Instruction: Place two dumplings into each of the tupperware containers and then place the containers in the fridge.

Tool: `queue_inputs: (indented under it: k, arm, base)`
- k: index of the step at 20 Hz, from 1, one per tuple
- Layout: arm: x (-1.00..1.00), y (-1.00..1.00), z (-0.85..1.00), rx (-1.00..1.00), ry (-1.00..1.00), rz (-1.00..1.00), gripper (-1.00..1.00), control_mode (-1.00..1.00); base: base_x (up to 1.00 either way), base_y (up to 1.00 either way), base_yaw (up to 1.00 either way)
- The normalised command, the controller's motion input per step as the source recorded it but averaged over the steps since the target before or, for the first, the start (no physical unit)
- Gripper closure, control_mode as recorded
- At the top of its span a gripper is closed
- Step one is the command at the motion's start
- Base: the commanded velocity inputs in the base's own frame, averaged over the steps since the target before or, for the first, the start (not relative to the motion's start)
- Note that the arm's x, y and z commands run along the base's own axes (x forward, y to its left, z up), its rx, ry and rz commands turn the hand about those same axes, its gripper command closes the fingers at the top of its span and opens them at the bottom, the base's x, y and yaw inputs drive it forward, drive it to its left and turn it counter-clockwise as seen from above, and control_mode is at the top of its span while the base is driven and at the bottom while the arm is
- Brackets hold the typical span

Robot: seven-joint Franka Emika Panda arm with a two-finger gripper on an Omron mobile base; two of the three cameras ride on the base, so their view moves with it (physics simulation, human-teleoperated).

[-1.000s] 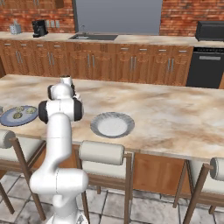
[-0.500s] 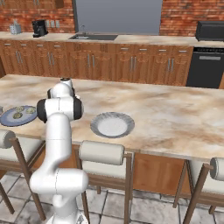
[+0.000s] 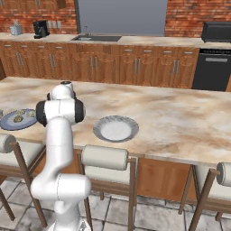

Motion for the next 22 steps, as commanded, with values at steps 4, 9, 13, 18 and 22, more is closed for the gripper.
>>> queue_inputs:
  k: [4, 9, 13, 18, 22]
  arm:
    - [0.0, 0.0, 0.0, 0.0, 0.0, 0.0, -1.0, -1.0]
    - [0.01, -0.04, 0.03, 0.0, -0.01, -0.01, -1.0, -1.0]
    - [0.0, -0.1, 0.47, -0.01, 0.03, 0.0, -1.0, -1.0]
    - [-0.23, -0.2, 0.73, -0.05, 0.0, 0.0, -1.0, -1.0]
    - [-0.49, -0.69, 0.59, -0.02, 0.02, 0.0, -1.0, -1.0]
  base:
    - [0.0, 0.0, 0.0]
    - [0.0, 0.0, 0.0]
    - [0.0, 0.0, 0.0]
    - [0.0, 0.0, 0.0]
    - [0.0, 0.0, 0.0]
